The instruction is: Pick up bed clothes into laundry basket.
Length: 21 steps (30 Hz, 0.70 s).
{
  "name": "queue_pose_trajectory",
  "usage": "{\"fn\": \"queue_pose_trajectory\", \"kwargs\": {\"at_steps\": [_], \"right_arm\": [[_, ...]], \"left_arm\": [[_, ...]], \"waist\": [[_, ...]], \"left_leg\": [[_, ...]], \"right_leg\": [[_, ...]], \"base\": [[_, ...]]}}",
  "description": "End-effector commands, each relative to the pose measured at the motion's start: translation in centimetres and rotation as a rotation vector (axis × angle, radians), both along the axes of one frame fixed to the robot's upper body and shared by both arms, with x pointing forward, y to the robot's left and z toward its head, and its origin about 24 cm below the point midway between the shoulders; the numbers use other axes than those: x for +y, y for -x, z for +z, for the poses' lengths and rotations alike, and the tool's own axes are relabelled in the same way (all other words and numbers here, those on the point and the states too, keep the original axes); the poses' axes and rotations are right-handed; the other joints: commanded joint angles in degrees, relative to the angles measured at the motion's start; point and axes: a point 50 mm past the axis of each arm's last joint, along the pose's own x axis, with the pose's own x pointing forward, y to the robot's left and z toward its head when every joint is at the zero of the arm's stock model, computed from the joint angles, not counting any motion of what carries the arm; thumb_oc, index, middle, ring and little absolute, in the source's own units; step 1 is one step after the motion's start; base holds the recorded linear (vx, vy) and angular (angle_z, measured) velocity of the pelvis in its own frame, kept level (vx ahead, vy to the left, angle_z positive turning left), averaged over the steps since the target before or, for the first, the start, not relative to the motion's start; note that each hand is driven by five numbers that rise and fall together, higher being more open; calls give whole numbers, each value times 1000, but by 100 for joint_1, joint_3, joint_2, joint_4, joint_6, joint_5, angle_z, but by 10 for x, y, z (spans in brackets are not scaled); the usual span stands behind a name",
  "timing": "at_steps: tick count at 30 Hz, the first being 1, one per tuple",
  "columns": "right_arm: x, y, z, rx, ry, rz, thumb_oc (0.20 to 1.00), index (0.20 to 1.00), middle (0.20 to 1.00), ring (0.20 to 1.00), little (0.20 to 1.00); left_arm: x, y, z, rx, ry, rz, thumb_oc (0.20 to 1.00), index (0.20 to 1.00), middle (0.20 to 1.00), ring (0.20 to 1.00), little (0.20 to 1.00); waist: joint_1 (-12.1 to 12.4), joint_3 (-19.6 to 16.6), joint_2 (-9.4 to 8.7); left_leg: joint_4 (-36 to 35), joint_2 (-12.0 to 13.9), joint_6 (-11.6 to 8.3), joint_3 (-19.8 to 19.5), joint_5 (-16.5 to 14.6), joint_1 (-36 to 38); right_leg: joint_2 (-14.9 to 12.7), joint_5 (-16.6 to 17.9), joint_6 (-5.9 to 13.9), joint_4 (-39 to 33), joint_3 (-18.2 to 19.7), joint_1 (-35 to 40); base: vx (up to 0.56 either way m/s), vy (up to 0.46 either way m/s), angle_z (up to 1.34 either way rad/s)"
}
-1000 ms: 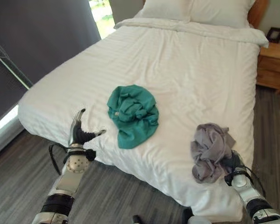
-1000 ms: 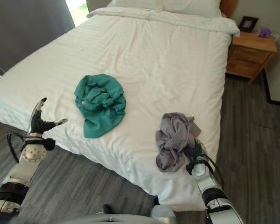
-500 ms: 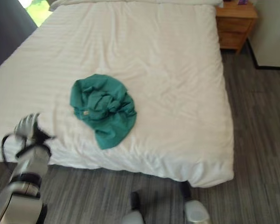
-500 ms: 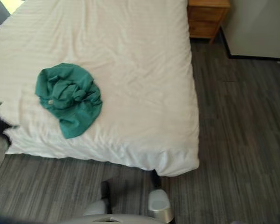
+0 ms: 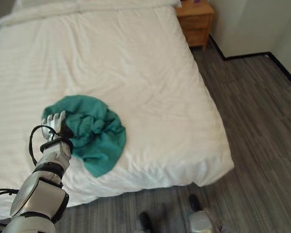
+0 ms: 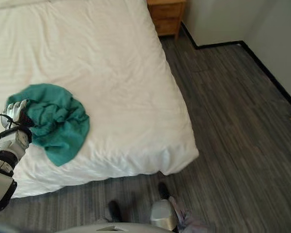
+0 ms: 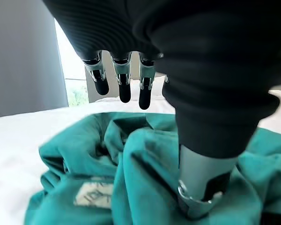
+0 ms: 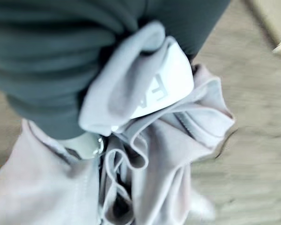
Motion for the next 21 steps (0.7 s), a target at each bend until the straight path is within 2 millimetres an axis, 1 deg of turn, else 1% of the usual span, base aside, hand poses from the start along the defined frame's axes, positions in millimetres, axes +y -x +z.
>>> {"fn": "queue_pose_trajectory", "kwargs": {"at_steps": [1,3,4,5,7,8,9,11,12,13,14,16,17,18,19,20,21], "right_arm": [[-58,-12,28,31,153,-67,200,200,200,200,200],[-67,-23,34,8,174,-50,200,200,200,200,200],[-67,-23,34,8,174,-50,200,200,200,200,200],[-72,-27,37,-2,183,-45,200,200,200,200,200],[-75,-32,39,-12,190,-42,200,200,200,200,200],[-79,-43,43,-42,194,-34,200,200,200,200,200],[-85,-56,49,-81,202,-27,200,200,200,200,200],[-89,-64,52,-99,212,-19,200,200,200,200,200],[-93,-68,57,-115,223,-17,200,200,200,200,200],[-98,-73,61,-138,233,-25,200,200,200,200,200],[-99,-76,63,-150,236,-25,200,200,200,200,200],[-106,-84,70,-186,251,-19,200,200,200,200,200],[-106,-84,70,-186,252,-18,200,200,200,200,200],[-104,-87,69,-192,243,-17,200,200,200,200,200],[-100,-89,66,-182,231,-8,200,200,200,200,200],[-107,-101,75,-207,243,7,200,200,200,200,200],[-114,-99,80,-207,249,-19,200,200,200,200,200]], "left_arm": [[24,-2,49,-134,-45,62,1000,1000,1000,1000,1000],[26,1,44,-118,-19,73,1000,1000,1000,1000,1000],[27,1,44,-119,-19,73,1000,1000,1000,1000,1000],[29,3,42,-104,-10,82,1000,1000,1000,1000,1000],[31,4,44,-101,-12,89,1000,1000,1000,1000,1000],[41,9,48,-82,-24,116,1000,1000,1000,1000,1000],[49,24,28,28,-22,154,1000,1000,1000,1000,1000],[42,42,-20,206,-32,148,1000,1000,1000,1000,1000],[39,49,-35,256,-23,147,1000,1000,1000,1000,1000],[35,53,-48,290,2,144,1000,1000,1000,1000,1000],[34,57,-53,301,16,153,1000,1000,1000,1000,1000],[38,68,-62,362,1,168,1000,1000,1000,1000,1000],[38,68,-62,362,1,168,1000,1000,1000,1000,1000],[35,89,-87,465,26,176,200,200,200,200,200],[17,73,-91,446,55,173,200,200,200,200,200],[11,49,-74,450,58,110,200,200,200,200,200],[5,35,-64,407,77,86,200,200,200,200,200]], "waist": [[136,55,67],[145,109,57],[145,109,60],[146,163,58],[146,186,62],[145,228,64],[141,277,68],[159,357,20],[172,404,16],[186,518,-21],[195,585,-31],[187,742,-63],[183,731,-59],[199,737,-53],[130,706,-81],[120,670,-72],[106,642,-51]], "left_leg": [[39,337,-314,-66,-151,-162],[39,342,-316,4,-154,-202],[39,342,-316,7,-154,-203],[39,335,-317,36,-144,-246],[39,336,-316,49,-134,-284],[39,328,-314,65,-119,-387],[39,323,-306,83,-93,-522],[39,314,-290,95,-71,-625],[39,302,-285,90,-55,-689],[39,313,-290,81,-17,-771],[39,312,-292,70,7,-834],[39,344,-315,41,85,-1029],[39,345,-315,39,87,-1042],[39,373,-338,47,118,-1199],[39,391,-346,62,108,-1216],[39,410,-355,89,114,-1237],[39,410,-357,93,74,-1188]], "right_leg": [[-294,-5,381,46,-279,-160],[-311,54,381,46,-350,-240],[-311,55,381,46,-347,-244],[-334,101,381,46,-378,-314],[-340,124,381,46,-384,-374],[-335,182,381,46,-362,-532],[-310,228,381,46,-341,-718],[-309,281,381,46,-307,-840],[-305,299,381,46,-284,-915],[-309,313,381,46,-286,-995],[-313,331,381,46,-291,-1055],[-315,379,381,46,-313,-1253],[-315,381,381,46,-314,-1266],[-296,402,381,46,-348,-1410],[-289,396,381,46,-332,-1450],[-278,392,381,46,-317,-1464],[-285,362,381,46,-323,-1418]], "base": [[-24,18,-13],[-12,21,-16],[-2,34,-7],[0,0,0],[-19,30,-6],[-70,53,-21],[-90,56,-29],[-75,56,-33],[-88,42,-29],[-98,29,-24],[-118,14,-7],[-100,12,1],[-83,16,-2],[-41,26,-3],[-39,43,-3],[27,56,0],[33,59,1]]}}
